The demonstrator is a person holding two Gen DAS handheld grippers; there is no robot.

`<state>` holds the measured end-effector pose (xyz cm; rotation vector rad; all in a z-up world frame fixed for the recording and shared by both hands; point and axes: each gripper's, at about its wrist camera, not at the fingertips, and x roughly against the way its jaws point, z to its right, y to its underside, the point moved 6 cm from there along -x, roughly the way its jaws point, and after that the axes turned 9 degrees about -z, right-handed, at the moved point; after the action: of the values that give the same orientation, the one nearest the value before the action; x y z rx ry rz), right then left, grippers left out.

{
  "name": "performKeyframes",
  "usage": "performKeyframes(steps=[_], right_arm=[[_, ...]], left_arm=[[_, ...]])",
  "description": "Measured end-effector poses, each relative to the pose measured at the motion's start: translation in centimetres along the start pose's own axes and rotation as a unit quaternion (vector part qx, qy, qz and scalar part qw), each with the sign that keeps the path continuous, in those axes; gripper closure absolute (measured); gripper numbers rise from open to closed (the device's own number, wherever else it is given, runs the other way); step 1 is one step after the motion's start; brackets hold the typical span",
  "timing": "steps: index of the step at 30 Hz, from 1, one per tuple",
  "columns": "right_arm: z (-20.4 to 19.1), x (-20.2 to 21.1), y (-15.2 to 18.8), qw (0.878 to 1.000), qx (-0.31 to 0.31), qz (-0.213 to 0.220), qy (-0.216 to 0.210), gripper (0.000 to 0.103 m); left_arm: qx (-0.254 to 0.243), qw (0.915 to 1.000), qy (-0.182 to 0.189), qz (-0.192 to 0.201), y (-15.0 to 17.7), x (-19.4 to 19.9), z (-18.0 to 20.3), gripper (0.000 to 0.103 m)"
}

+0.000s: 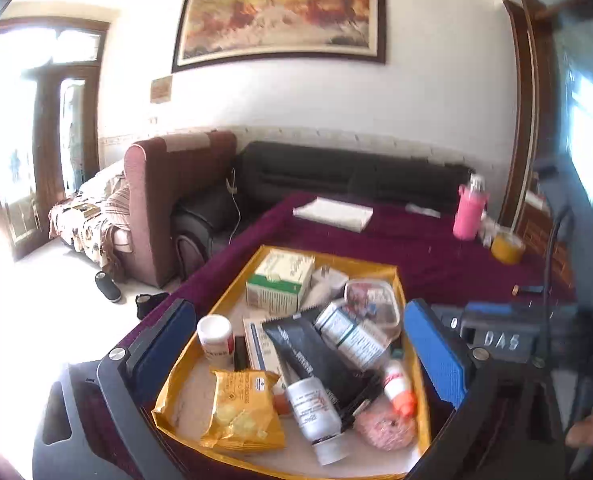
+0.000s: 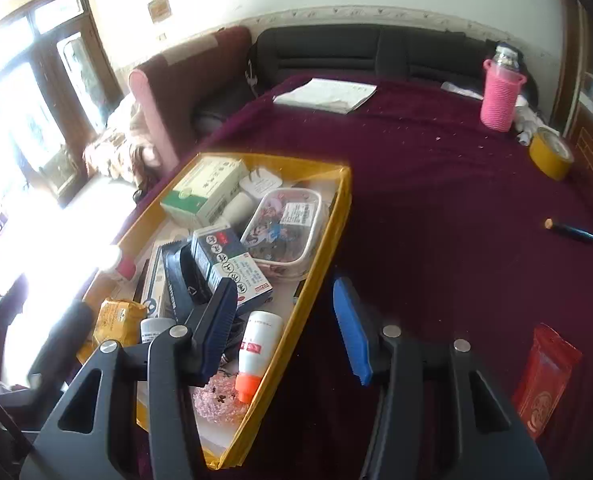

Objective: Organize objects

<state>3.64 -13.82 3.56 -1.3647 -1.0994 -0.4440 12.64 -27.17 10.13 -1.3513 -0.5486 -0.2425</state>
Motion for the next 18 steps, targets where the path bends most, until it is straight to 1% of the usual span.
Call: performKeyframes(steps=[1, 2, 4, 5, 6, 8, 12, 14, 18], right_arm=[[0.1, 0.6, 0.2, 1.000, -0.010, 0.016, -0.002, 0.051], [0.4, 1.1, 0.4, 0.999, -0.020, 0.029, -0.005, 0.048], [0.7, 2.2, 1.2, 0.998, -0.037, 0.054, -0.004, 0.045], [0.8, 2.6, 1.5, 0.997, -0.038, 0.063, 0.000, 0.044], [0.8, 2.8, 1.8, 0.997, -0.035, 0.068, 0.007, 0.044], [0.4, 3.1, 2.6, 0.997, -0.017, 0.071, 0.027, 0.044], [-0.9, 3.4, 3.8, 0.996, 0.016, 0.073, 0.044, 0.043], [-1.4, 3.6, 4.4, 0.996, 0.027, 0.072, 0.049, 0.042], [-2.4, 3.4, 5.5, 0.994, 0.049, 0.069, 0.070, 0.037]], left_arm=[[0.023, 0.9997, 0.002, 0.007, -0.1, 0.7, -0.6, 0.001], [0.046, 0.9989, -0.003, -0.002, -0.1, 1.0, -1.4, 0.001], [0.068, 0.9969, 0.010, -0.038, 0.0, 0.3, -2.3, 0.001], [0.073, 0.9957, 0.005, -0.057, 0.4, -0.1, -2.6, 0.001], [0.071, 0.9947, -0.013, -0.072, 0.8, -0.5, -3.0, 0.001], [0.069, 0.9928, -0.047, -0.086, 1.7, -0.5, -3.3, 0.001], [0.081, 0.9890, -0.084, -0.091, 2.9, 0.6, -3.8, 0.001], [0.077, 0.9884, -0.092, -0.094, 3.0, 1.0, -3.7, 0.001], [0.069, 0.9892, -0.094, -0.089, 2.9, 1.7, -3.4, 0.001]])
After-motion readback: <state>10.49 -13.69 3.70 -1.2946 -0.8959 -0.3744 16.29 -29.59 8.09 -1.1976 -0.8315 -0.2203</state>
